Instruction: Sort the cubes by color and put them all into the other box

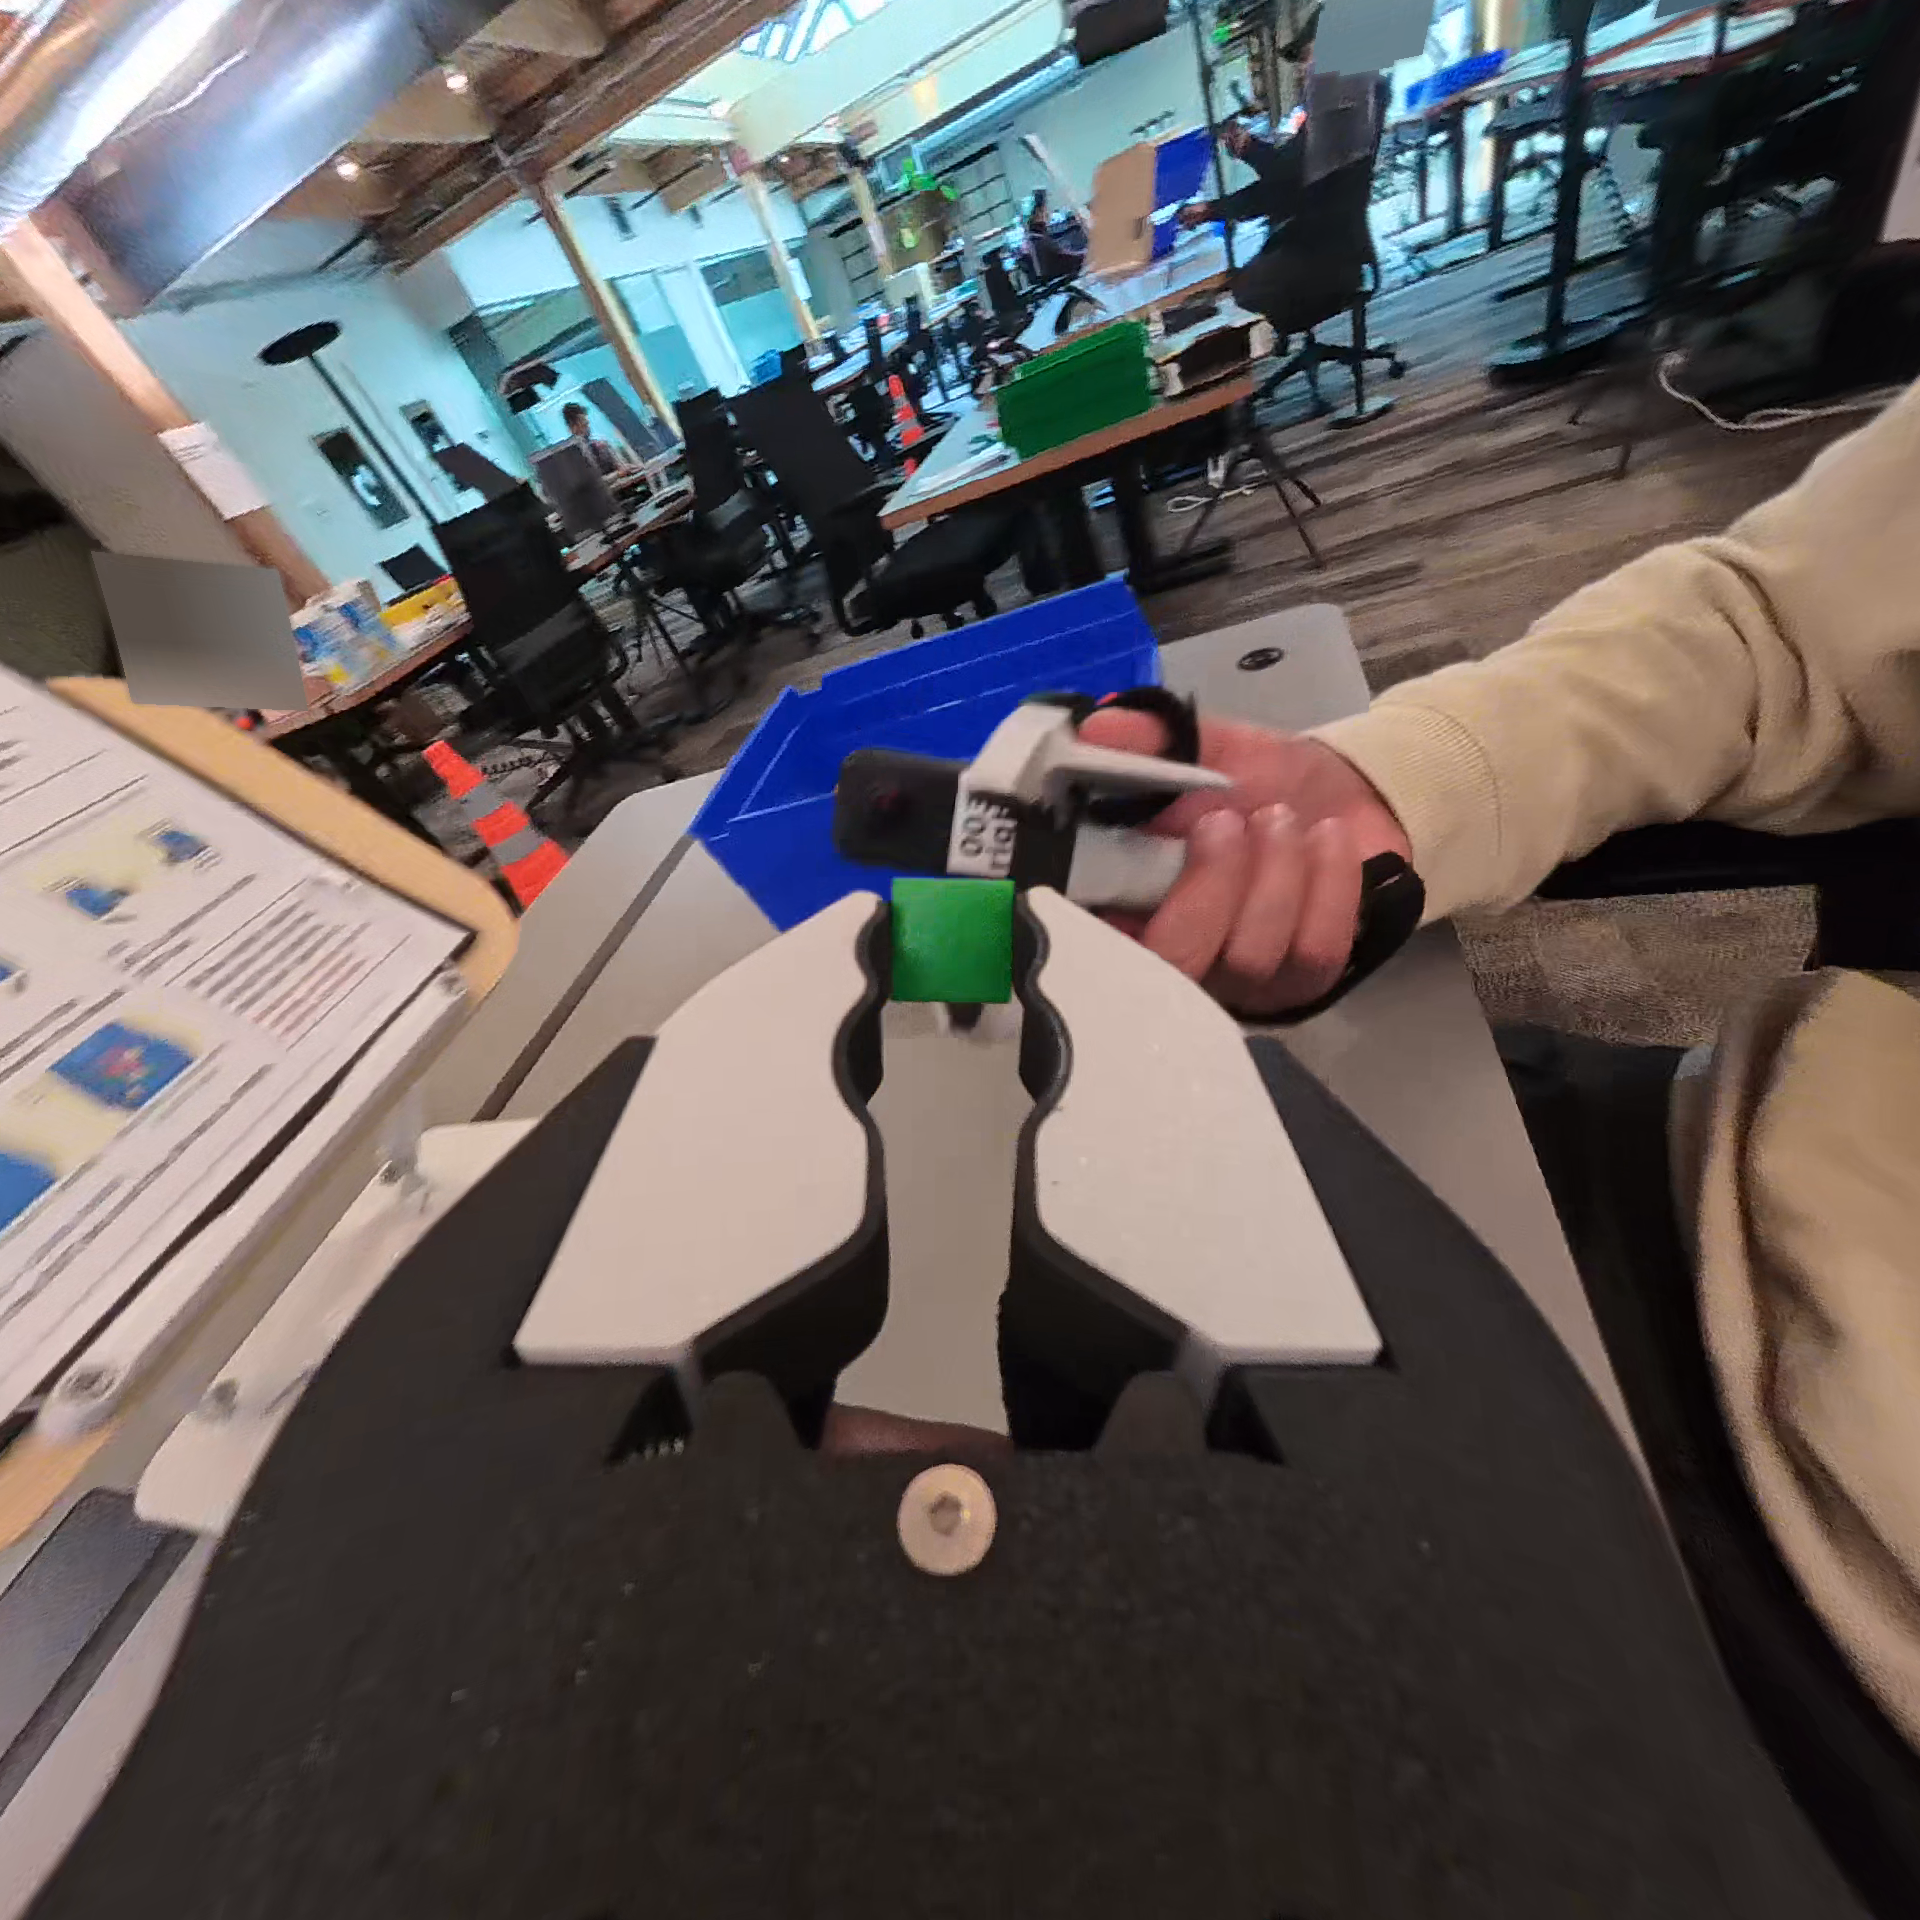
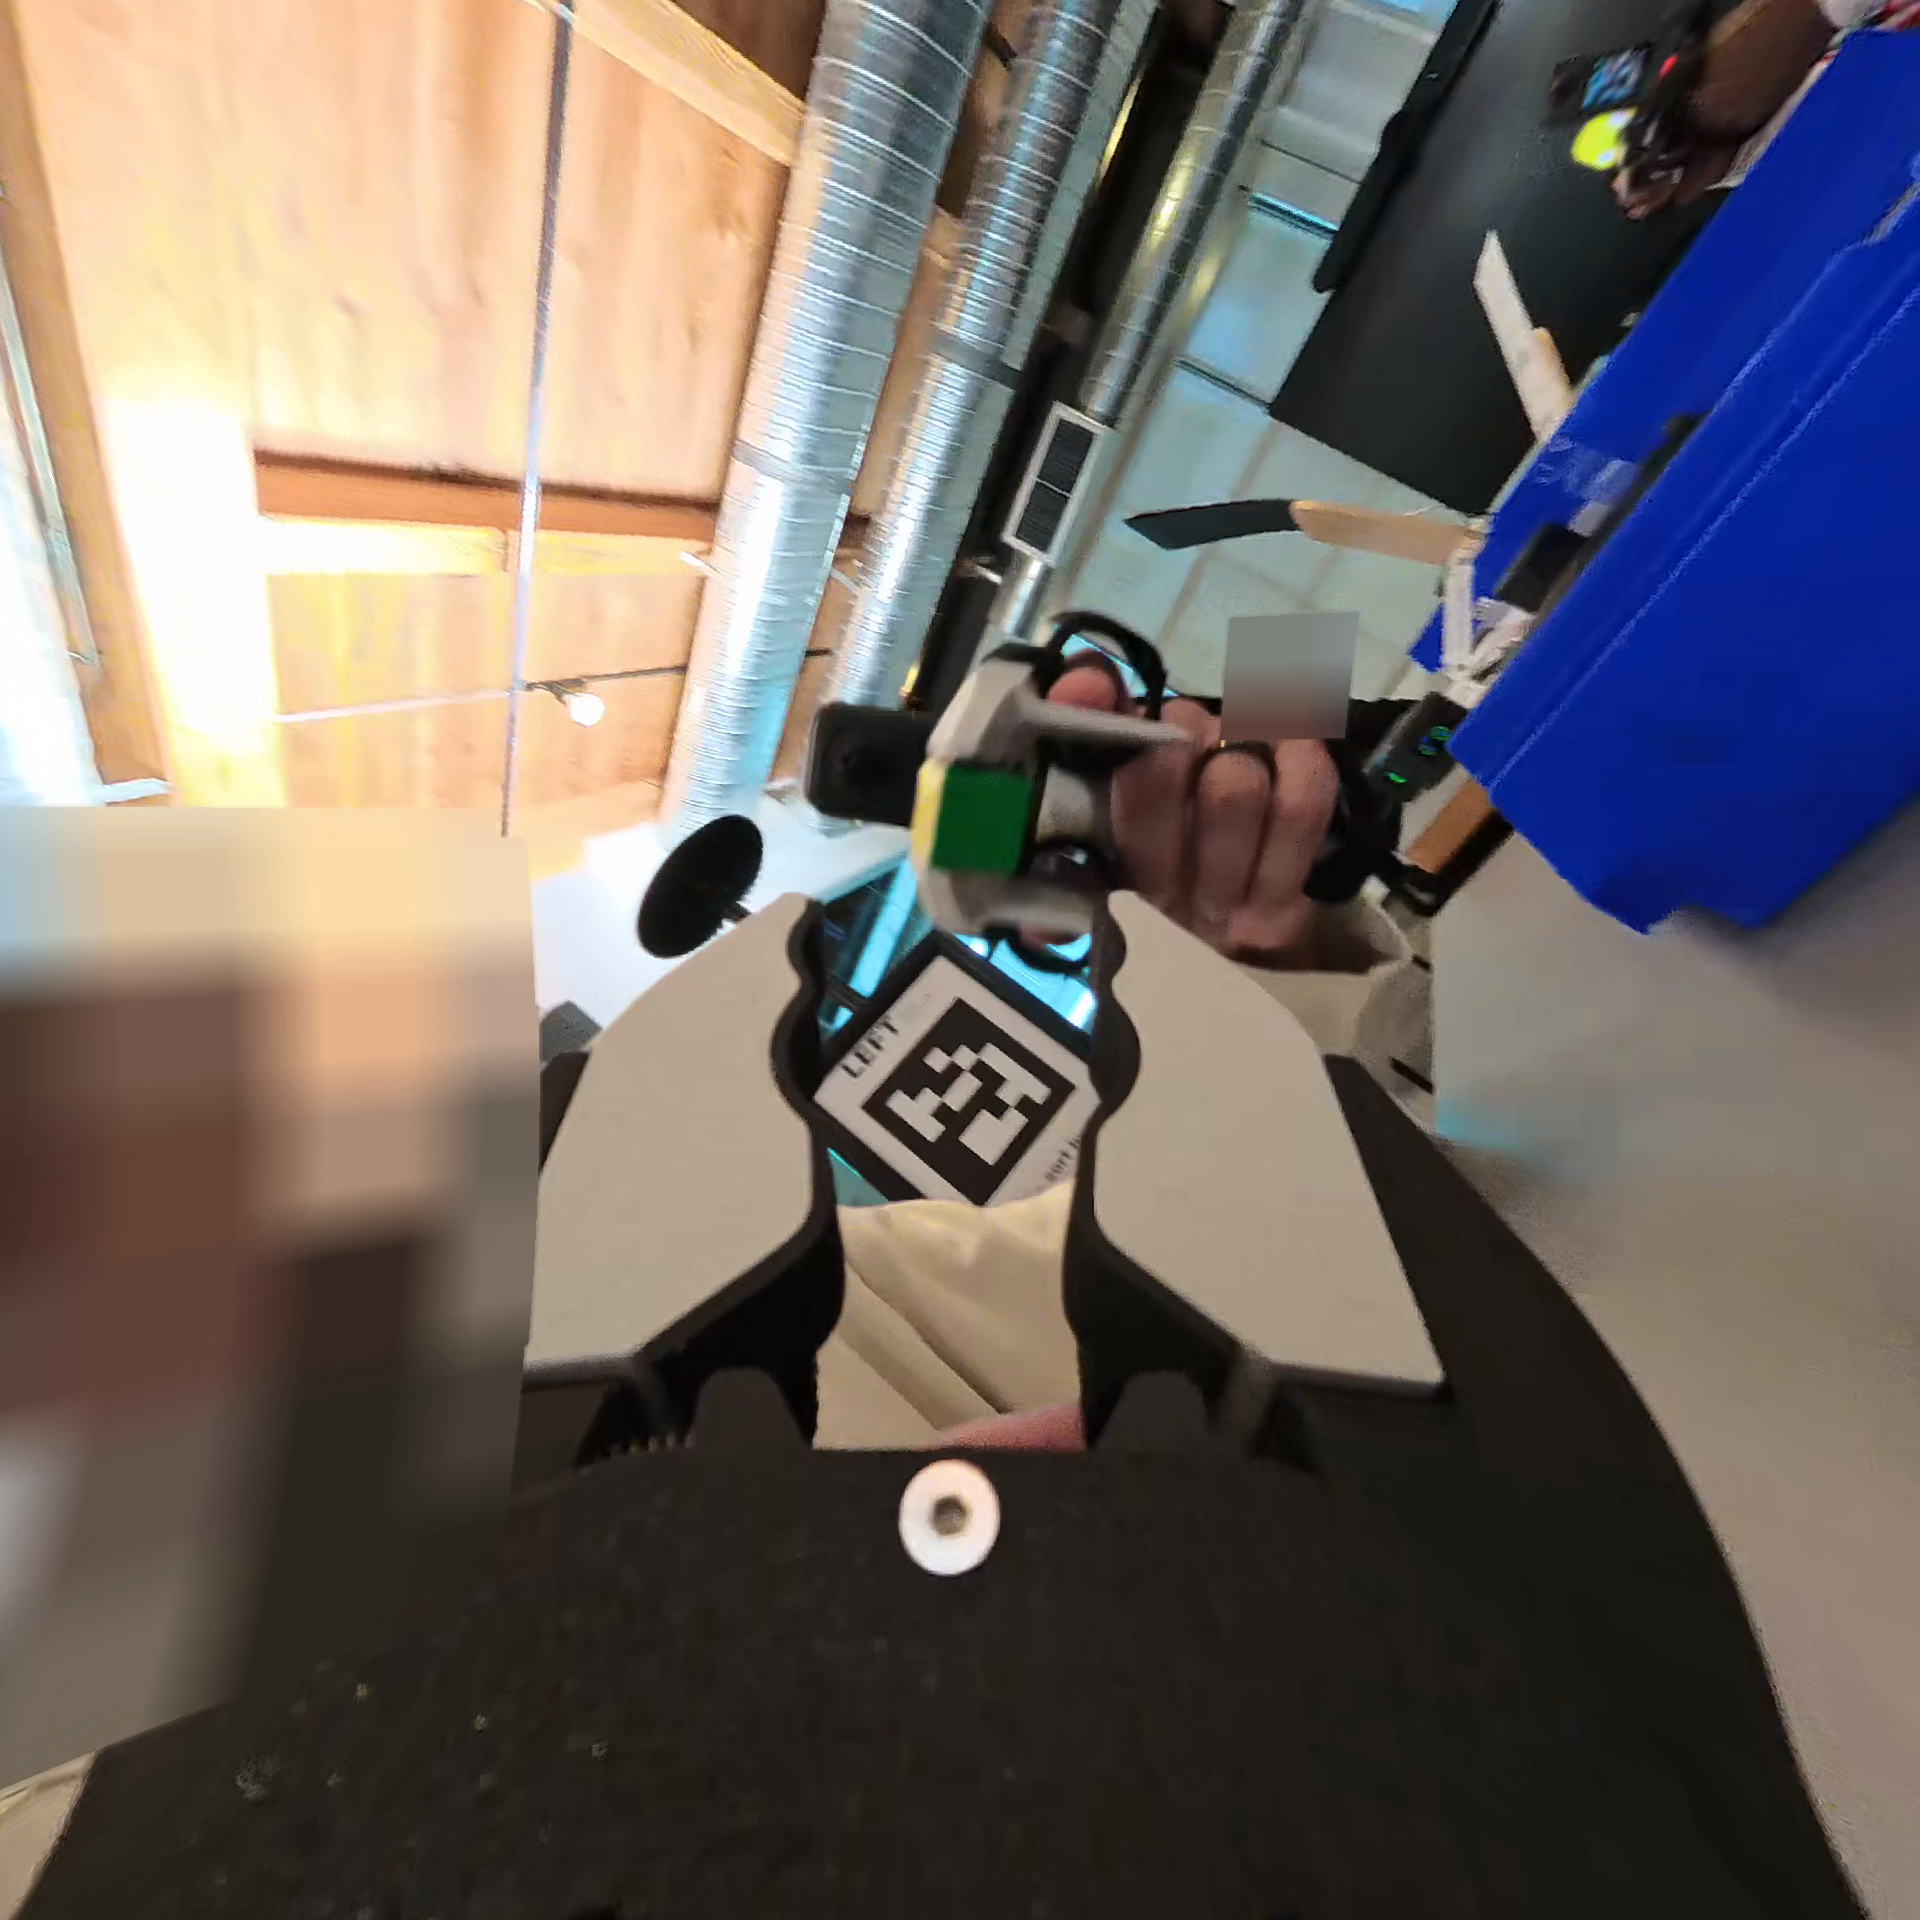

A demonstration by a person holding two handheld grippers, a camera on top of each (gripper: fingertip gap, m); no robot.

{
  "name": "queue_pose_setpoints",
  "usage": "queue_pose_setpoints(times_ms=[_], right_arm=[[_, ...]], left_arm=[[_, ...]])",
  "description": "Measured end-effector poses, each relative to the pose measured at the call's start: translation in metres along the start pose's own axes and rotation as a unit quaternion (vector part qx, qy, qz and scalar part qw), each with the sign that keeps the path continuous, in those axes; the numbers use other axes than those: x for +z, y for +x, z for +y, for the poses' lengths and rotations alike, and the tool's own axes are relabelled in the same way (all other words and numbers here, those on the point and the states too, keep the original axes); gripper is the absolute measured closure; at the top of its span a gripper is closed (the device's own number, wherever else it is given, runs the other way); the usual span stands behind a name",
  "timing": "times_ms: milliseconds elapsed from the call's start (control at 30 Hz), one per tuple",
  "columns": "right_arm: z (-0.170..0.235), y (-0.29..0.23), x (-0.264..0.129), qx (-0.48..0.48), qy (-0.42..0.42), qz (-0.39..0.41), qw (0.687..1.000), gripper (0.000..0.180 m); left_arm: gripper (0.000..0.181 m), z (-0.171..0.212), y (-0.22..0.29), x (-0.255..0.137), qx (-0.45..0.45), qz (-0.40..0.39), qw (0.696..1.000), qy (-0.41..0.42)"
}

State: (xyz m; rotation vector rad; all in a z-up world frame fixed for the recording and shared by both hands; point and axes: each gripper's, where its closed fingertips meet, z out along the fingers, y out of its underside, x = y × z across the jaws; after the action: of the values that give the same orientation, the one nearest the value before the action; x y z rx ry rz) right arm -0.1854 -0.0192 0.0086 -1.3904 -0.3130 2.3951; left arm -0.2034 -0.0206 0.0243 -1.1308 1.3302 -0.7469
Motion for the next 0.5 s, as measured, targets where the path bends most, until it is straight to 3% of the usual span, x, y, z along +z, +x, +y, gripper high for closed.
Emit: queue_pose_setpoints(times_ms=[100, 167, 267, 400, 500], right_arm=[[0.001, 0.002, 0.002, 0.010, 0.005, -0.030, 0.999, 0.132], [0.010, 0.005, 0.000, -0.001, -0.020, -0.032, 0.999, 0.156], [0.013, 0.013, -0.012, -0.013, -0.025, -0.005, 1.000, 0.157], [0.006, 0.010, -0.034, -0.070, 0.001, 0.049, 0.996, 0.157], [0.001, 0.005, -0.063, -0.188, 0.020, 0.163, 0.968, 0.157]], left_arm=[[0.159, 0.010, 0.011, 0.026, 0.022, 0.009, 0.999, -0.021], [0.159, 0.021, 0.019, 0.038, 0.022, 0.023, 0.999, -0.030], [0.159, 0.035, 0.023, 0.044, 0.025, 0.008, 0.999, -0.047], [0.143, 0.039, 0.009, 0.025, -0.016, -0.082, 0.994, -0.072], [0.138, 0.049, 0.002, -0.008, -0.122, -0.155, 0.976, -0.090]])
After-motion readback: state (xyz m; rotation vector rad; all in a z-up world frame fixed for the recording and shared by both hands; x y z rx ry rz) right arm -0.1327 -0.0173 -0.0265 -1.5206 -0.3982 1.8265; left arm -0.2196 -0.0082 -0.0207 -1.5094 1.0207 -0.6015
